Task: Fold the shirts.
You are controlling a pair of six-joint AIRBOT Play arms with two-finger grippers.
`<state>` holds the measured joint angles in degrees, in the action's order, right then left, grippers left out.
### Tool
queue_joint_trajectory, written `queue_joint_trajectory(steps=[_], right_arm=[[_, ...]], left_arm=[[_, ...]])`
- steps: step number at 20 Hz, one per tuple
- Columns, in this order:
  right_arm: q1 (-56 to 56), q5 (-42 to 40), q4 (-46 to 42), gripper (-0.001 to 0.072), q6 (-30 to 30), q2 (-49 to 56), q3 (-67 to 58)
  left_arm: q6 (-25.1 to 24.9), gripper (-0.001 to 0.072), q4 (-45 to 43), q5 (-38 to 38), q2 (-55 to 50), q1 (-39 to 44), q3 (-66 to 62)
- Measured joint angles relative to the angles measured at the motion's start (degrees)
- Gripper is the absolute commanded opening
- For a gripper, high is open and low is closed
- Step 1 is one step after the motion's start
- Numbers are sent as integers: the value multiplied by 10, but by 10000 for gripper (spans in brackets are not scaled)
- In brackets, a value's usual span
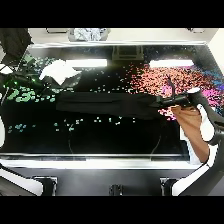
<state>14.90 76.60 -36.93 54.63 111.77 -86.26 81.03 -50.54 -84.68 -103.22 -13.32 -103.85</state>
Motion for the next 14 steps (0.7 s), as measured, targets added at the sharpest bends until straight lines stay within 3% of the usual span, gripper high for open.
queue_joint_trajectory(steps=[1, 2, 9, 14], right_arm=[[-3, -9, -1, 40, 6, -5, 0], [-7, -18, 0, 39, 7, -14, 0], [-53, -38, -44, 39, 26, -157, 0], [-98, -23, -125, 39, 74, -262, 0]], left_arm=[[0, 151, 0, 0, 0, 1, 0], [0, 29, 0, 0, 0, 4, 0], [-37, 28, 20, 12, -18, 124, 16], [-50, 28, 57, 74, -27, 240, 45]])
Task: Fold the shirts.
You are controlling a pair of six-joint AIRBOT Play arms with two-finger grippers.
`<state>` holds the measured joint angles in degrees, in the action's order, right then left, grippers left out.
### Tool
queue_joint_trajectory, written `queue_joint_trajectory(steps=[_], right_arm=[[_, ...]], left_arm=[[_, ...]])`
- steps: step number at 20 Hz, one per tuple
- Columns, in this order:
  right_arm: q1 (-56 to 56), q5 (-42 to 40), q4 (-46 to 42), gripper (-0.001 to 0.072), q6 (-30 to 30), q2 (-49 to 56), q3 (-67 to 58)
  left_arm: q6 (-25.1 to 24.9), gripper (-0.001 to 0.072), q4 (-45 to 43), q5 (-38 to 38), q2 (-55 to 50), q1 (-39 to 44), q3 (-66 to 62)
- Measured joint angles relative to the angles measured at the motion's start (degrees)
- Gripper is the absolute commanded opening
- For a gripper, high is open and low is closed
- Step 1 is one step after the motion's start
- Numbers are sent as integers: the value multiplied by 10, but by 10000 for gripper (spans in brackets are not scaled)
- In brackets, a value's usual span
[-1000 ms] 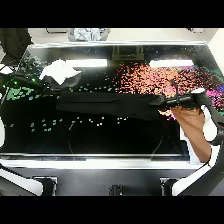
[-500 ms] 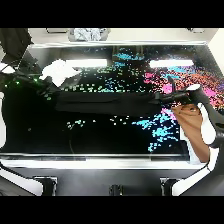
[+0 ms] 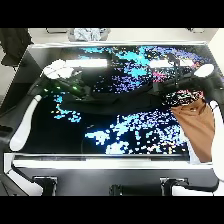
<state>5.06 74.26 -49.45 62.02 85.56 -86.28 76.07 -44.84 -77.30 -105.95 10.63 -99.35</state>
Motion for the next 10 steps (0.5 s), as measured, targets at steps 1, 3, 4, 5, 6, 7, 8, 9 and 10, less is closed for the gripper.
queue_joint_trajectory(steps=[1, 3, 4, 5, 6, 7, 8, 9, 10], right_arm=[[-5, 7, -9, 39, 8, -18, 0], [-10, 22, -22, 39, 19, -52, 0], [-12, 30, -27, 39, 26, -67, 0], [-14, 38, -31, 40, 32, -83, 0], [-14, 47, -32, 40, 39, -98, 0], [-15, 57, -34, 40, 47, -112, 0], [-16, 67, -37, 40, 54, -125, 0], [-16, 77, -37, 40, 61, -138, 0], [-16, 85, -38, 40, 66, -150, 0]], left_arm=[[0, 28, 5, 12, -1, 21, 5], [5, 28, 11, 42, -4, 60, 13], [10, 28, 13, 59, -7, 78, 15], [16, 28, 15, 83, -12, 96, 17], [26, 28, 19, 104, -20, 113, 18], [32, 28, 27, 127, -30, 129, 19], [37, 28, 45, 146, -42, 145, 20], [41, 28, 70, 166, -56, 161, 20], [45, 28, 96, 183, -71, 176, 21]])
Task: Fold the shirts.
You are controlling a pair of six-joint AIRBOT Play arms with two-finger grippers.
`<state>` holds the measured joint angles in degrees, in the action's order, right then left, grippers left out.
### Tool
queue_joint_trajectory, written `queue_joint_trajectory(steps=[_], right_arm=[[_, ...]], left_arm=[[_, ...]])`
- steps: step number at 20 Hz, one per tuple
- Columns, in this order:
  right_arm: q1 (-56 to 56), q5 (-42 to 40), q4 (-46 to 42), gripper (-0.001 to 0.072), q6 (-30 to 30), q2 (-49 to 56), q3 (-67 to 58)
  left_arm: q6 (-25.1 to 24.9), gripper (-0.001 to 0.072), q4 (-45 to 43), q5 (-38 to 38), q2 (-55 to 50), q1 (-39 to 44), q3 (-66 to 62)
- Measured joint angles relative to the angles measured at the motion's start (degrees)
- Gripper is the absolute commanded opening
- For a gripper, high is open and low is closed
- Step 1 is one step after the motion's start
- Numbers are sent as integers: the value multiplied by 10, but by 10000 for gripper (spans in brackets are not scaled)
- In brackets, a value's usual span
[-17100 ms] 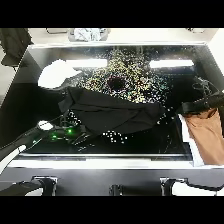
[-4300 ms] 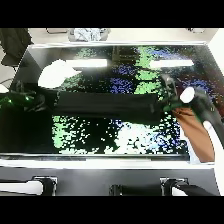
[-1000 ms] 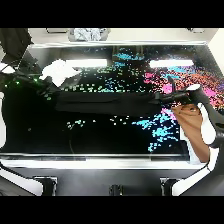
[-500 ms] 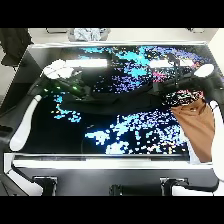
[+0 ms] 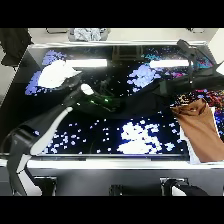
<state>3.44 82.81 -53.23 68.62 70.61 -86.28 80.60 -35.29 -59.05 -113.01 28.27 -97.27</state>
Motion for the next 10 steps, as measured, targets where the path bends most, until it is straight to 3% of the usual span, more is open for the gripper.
queue_joint_trajectory(steps=[6, 10], right_arm=[[-1, 22, -14, 39, 31, -20, 0], [-13, 5, 1, 39, 34, 17, 0]], left_arm=[[-18, 23, 123, 54, -57, 60, 1], [-32, 24, 44, 32, 11, 13, 1]])
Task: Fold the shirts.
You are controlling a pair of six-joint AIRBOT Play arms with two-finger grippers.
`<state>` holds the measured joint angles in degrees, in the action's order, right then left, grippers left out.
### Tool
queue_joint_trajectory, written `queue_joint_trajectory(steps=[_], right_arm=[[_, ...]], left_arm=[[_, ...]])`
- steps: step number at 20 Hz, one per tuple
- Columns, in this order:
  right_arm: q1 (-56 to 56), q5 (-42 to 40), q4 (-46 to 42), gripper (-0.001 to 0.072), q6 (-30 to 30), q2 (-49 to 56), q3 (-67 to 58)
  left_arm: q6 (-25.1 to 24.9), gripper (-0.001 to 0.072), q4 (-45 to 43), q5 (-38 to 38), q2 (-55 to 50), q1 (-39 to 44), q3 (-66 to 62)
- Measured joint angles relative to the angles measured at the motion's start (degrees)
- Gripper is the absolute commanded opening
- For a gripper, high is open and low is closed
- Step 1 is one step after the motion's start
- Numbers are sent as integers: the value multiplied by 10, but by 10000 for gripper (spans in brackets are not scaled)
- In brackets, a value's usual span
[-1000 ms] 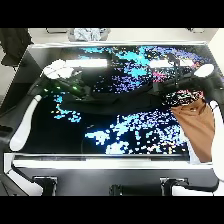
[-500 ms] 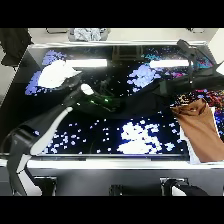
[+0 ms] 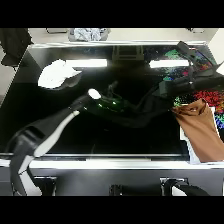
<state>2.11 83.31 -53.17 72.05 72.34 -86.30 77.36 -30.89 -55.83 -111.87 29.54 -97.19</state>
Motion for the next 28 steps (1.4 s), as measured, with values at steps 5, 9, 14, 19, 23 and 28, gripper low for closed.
queue_joint_trajectory(steps=[5, 9, 14, 19, 23, 28], right_arm=[[-75, -74, 54, 39, -7, 89, 0], [-143, -171, 154, 66, -19, 181, 0], [-205, -289, 314, 714, -87, 268, 0], [-163, -266, 304, 712, -129, 269, 0], [-74, -166, 118, 668, -79, 229, 1], [-16, -96, -27, 666, -39, 190, 117]], left_arm=[[0, 25, -155, -53, 156, -135, 0], [1, 25, -198, -84, 266, -231, 0], [2, 26, -214, -104, 330, -260, 0], [-1, 26, -224, -111, 342, -254, 14], [-7, 26, -232, -112, 344, -258, 27], [-10, 27, -240, -113, 344, -262, 32]])
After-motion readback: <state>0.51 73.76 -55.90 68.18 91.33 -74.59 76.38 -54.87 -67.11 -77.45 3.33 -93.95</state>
